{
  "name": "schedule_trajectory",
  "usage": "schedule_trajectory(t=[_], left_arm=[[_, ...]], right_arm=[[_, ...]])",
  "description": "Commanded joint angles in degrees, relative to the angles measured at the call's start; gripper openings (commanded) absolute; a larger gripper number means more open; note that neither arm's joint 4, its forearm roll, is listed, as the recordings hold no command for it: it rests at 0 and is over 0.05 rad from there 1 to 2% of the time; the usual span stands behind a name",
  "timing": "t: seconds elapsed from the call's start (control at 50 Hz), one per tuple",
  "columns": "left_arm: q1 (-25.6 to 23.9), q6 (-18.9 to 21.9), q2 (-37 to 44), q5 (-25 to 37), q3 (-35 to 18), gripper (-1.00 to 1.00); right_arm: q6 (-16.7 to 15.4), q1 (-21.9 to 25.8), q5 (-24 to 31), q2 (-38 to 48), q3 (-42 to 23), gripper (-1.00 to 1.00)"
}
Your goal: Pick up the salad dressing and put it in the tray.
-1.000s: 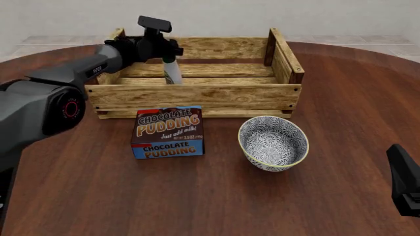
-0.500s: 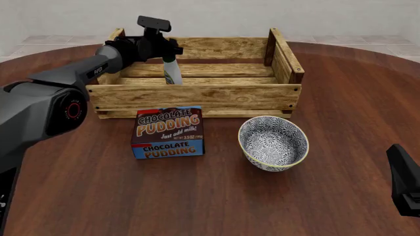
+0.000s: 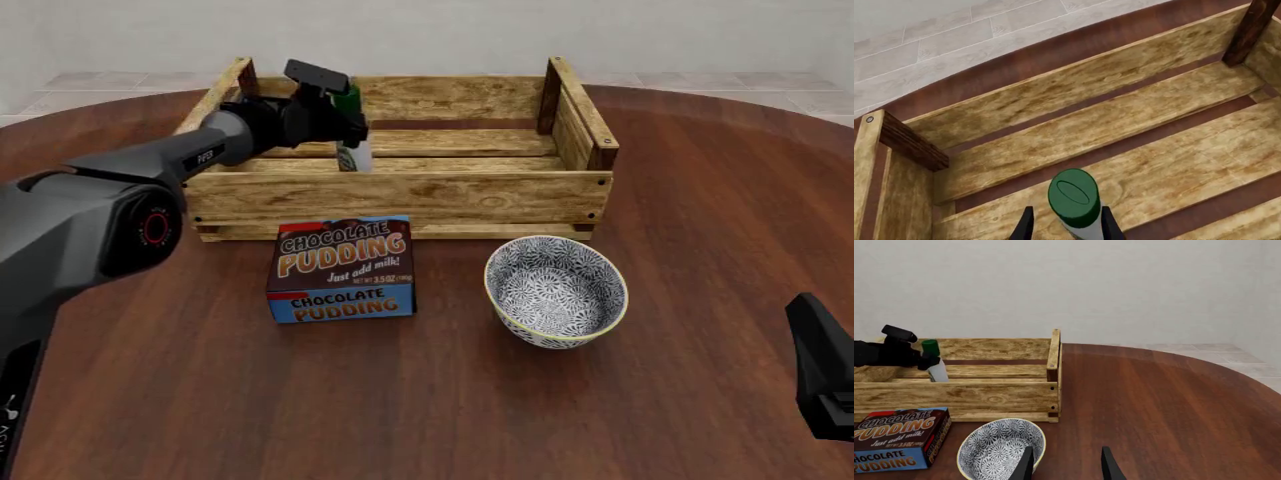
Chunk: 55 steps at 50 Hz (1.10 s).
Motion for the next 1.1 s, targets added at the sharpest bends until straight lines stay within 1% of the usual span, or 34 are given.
schedule_trajectory(t=[0.02, 0.16, 0.24, 0.36, 0.4, 0.42, 0.48, 0.56, 0.62, 0.8, 0.84, 0.94, 1.04, 1.1], left_arm=[[0.2, 0.1, -0.6, -0.5, 1.4, 1.0], [0.3, 0.1, -1.6, -1.2, 2.7, 1.0], [0.2, 0.0, -3.6, -2.2, 5.0, 1.0], [-0.4, -0.1, -8.4, -4.8, 10.7, 1.0], [-0.5, -0.3, -9.2, -5.1, 11.6, 1.0], [-0.7, -0.2, -10.9, -6.0, 13.5, 1.0], [-0.9, -0.4, -12.0, -6.3, 14.6, 1.0], [-1.3, -0.6, -15.5, -7.5, 17.9, 1.0], [-1.6, -0.8, -16.8, -7.8, 19.2, 1.0], [-2.5, -0.7, -24.6, -11.5, 28.0, 1.0], [-2.7, -0.8, -25.2, -11.5, 28.6, 1.0], [-2.5, -0.7, -29.0, -13.4, 32.6, 1.0], [-2.7, -1.1, -31.8, -14.2, 35.4, 1.0], [-2.9, -1.5, -34.5, -15.1, 38.1, 1.0]], right_arm=[[0.0, 0.0, 0.0, 0.0, 0.0, 1.0], [0.0, 0.0, 0.0, 0.0, 0.0, 1.0], [0.0, 0.0, 0.0, 0.0, 0.0, 1.0], [0.0, 0.0, 0.0, 0.0, 0.0, 1.0], [0.0, 0.0, 0.0, 0.0, 0.0, 1.0], [0.0, 0.0, 0.0, 0.0, 0.0, 1.0], [0.0, 0.0, 0.0, 0.0, 0.0, 1.0], [0.0, 0.0, 0.0, 0.0, 0.0, 1.0], [0.0, 0.0, 0.0, 0.0, 0.0, 1.0], [0.0, 0.0, 0.0, 0.0, 0.0, 1.0], [0.0, 0.0, 0.0, 0.0, 0.0, 1.0], [0.0, 0.0, 0.0, 0.0, 0.0, 1.0], [0.0, 0.0, 0.0, 0.0, 0.0, 1.0], [0.0, 0.0, 0.0, 0.0, 0.0, 1.0]])
